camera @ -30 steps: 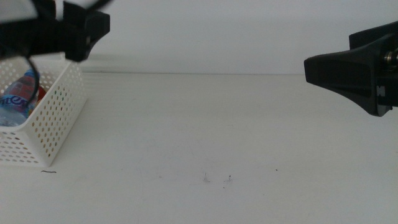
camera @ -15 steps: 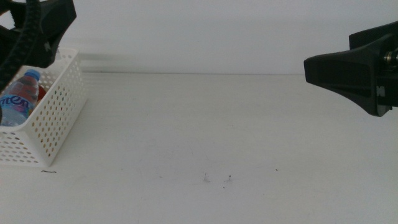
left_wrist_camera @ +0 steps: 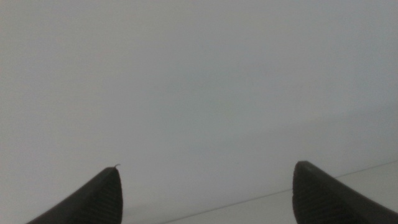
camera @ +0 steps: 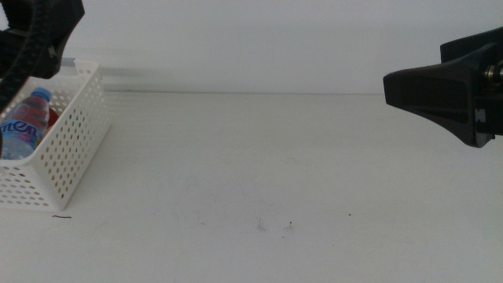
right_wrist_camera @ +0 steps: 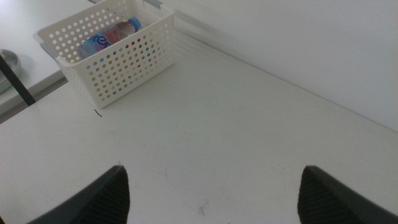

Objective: Use arms to grab the bottles and put them into the dustbin to the left of the table.

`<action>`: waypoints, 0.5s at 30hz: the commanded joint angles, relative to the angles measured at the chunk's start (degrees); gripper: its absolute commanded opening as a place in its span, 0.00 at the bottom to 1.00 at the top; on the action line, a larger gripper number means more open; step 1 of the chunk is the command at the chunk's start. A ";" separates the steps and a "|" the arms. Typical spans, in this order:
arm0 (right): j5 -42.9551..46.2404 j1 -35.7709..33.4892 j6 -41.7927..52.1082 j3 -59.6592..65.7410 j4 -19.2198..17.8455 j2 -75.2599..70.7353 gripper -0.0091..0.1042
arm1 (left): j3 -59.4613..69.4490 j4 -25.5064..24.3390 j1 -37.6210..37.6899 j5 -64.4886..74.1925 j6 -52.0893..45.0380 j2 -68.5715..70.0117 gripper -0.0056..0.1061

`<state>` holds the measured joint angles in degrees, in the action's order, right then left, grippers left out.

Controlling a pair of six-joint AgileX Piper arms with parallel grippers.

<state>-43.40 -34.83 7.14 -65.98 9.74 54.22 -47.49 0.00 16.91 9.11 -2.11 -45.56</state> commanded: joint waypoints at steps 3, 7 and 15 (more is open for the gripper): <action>0.06 -0.02 0.35 -0.50 -0.17 -0.18 0.81 | 0.12 -0.57 0.22 -0.73 1.09 0.19 0.89; 0.06 -0.02 0.35 -0.50 -0.17 -0.18 0.81 | 0.37 -0.57 0.22 -0.73 1.09 0.18 0.89; 26.17 4.87 0.35 13.20 -0.52 -5.53 0.81 | 9.78 1.62 -3.89 -0.67 0.83 7.49 0.89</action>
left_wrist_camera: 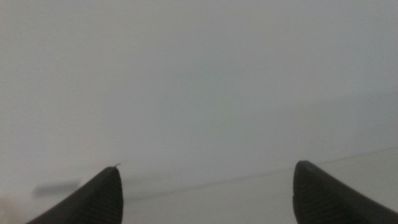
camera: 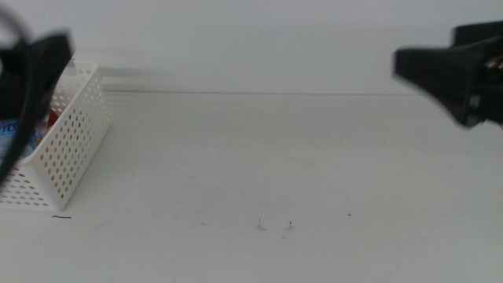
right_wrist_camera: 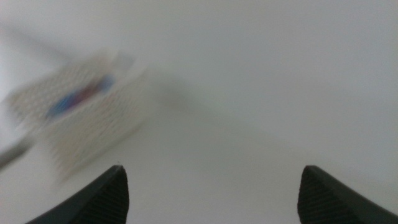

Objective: Use arms to grab the bottles and put them into the dustbin to the left of the table.

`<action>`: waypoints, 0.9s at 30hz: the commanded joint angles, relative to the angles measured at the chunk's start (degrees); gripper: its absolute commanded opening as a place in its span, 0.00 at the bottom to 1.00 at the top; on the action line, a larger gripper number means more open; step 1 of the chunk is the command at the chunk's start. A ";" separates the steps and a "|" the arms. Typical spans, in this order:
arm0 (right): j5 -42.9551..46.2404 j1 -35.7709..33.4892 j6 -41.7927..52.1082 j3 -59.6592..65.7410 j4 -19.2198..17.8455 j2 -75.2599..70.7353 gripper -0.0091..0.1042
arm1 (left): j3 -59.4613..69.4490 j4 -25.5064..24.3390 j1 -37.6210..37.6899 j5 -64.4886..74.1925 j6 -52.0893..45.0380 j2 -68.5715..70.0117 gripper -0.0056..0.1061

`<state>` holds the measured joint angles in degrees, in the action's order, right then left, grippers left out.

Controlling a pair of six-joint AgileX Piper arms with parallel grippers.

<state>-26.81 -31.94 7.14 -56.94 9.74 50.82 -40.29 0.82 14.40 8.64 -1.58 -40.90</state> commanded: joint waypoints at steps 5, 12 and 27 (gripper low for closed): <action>23.41 12.05 0.35 21.07 -2.30 -11.82 0.81 | 16.27 2.14 -8.72 -0.20 0.29 16.48 0.89; 23.40 21.72 0.35 42.16 -7.42 -30.22 0.81 | 31.71 2.65 -16.15 -0.20 0.29 32.37 0.89; 18.89 32.94 0.35 56.94 -10.34 -50.82 0.81 | 40.29 1.15 -16.57 0.94 0.29 40.90 0.89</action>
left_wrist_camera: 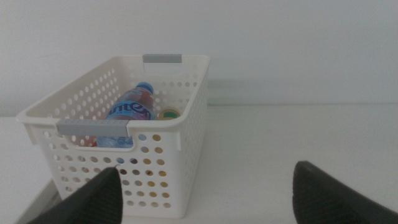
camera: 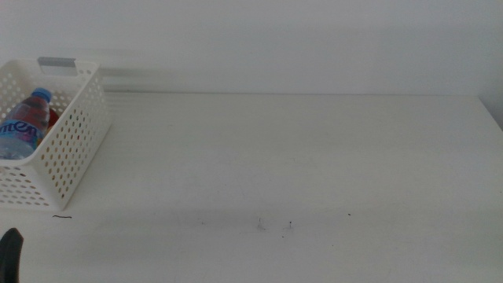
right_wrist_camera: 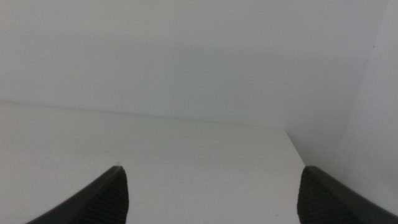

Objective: Use arms to grab the bottles and put them into the dustbin to the left of the table.

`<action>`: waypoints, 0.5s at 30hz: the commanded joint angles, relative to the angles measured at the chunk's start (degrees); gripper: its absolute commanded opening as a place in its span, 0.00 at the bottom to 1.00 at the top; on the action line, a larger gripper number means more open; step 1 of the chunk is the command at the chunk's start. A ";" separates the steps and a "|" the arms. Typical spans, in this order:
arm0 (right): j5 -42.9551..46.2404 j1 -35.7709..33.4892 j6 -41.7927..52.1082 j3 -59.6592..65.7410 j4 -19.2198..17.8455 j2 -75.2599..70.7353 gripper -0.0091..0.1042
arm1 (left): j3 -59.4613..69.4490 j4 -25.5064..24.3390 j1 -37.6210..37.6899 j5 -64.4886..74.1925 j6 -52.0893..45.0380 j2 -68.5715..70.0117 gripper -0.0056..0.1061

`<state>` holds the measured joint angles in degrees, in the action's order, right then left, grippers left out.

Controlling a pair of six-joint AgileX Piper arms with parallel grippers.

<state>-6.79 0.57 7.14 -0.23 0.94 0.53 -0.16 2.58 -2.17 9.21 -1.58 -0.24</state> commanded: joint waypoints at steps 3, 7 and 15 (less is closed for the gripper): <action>-0.32 0.43 0.35 0.23 -3.17 -0.53 0.81 | 0.16 -1.44 -0.05 -1.27 0.29 0.24 0.89; 0.34 0.43 0.35 0.23 -3.17 -0.53 0.81 | 0.16 -1.44 -0.05 -2.65 0.29 0.24 0.89; 0.47 0.43 0.35 0.23 -3.17 -0.53 0.81 | 0.16 -1.74 -0.05 -2.64 0.29 0.24 0.89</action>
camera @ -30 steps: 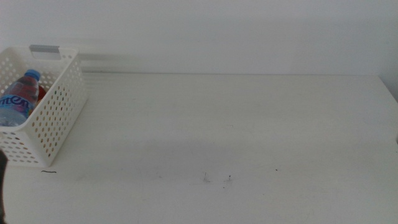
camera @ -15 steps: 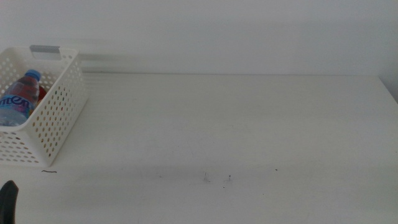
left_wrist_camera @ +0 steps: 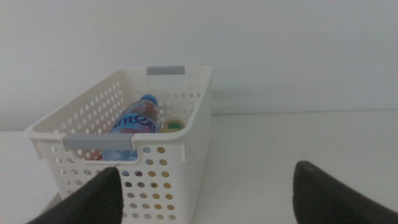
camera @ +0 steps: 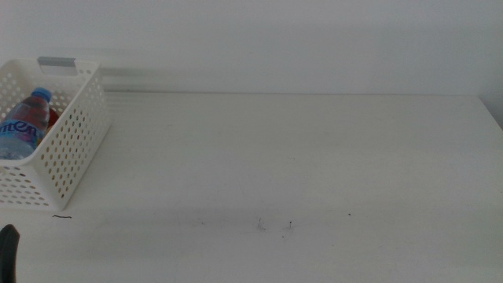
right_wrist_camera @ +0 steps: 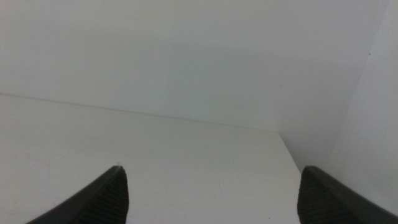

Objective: Use arms to grab the bottles and put them into the dustbin to the left of the table.

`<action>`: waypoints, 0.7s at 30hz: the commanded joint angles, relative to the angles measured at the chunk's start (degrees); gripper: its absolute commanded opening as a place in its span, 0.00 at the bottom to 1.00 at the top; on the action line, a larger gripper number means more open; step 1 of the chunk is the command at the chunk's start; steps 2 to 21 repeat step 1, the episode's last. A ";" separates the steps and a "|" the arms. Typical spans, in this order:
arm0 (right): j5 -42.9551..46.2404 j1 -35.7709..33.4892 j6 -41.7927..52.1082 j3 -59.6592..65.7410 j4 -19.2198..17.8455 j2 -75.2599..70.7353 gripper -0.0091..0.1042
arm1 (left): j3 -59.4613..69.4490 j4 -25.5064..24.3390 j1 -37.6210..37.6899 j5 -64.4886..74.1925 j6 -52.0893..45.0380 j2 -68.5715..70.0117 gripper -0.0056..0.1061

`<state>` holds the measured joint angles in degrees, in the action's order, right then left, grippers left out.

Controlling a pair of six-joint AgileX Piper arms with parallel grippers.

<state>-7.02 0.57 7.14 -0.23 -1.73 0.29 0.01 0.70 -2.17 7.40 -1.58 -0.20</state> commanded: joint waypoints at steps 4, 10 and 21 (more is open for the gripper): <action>0.69 0.43 0.35 0.23 -0.50 -0.29 0.81 | -0.01 0.13 -0.05 -0.83 0.29 0.20 0.89; 0.69 0.43 0.35 0.23 -0.50 -0.29 0.81 | -0.01 0.13 -0.05 -0.83 0.29 0.20 0.89; 0.69 0.43 0.35 0.23 -0.50 -0.29 0.81 | -0.01 0.13 -0.05 -0.83 0.29 0.20 0.89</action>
